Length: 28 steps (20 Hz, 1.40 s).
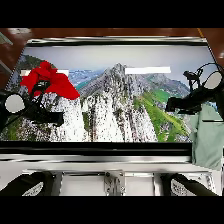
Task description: Fold the shirts.
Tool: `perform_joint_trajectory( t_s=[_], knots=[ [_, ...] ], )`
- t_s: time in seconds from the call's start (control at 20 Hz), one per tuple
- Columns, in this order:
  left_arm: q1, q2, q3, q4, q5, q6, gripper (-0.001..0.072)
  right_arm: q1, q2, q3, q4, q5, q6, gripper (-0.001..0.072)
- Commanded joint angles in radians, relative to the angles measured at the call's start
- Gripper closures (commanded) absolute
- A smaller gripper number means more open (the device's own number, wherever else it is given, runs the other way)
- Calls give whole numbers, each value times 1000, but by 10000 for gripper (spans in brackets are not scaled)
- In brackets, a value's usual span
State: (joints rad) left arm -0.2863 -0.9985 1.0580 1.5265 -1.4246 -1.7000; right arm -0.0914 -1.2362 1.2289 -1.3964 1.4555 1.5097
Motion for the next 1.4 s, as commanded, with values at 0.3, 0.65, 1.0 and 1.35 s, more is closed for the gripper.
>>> perform_joint_trajectory(
  t_s=[0.3,0.65,1.0,1.35],
  knots=[
    [1,1,0,0,0,0,12,1,0,0,0,0,0,13],
    [1,1,0,0,0,0,12,1,0,0,0,0,0,13],
    [3,-30,-4,0,167,0,12,1,0,0,108,-72,5,13],
    [3,-93,-3,-37,275,0,14,1,-1,0,108,-175,5,13]
  ],
)
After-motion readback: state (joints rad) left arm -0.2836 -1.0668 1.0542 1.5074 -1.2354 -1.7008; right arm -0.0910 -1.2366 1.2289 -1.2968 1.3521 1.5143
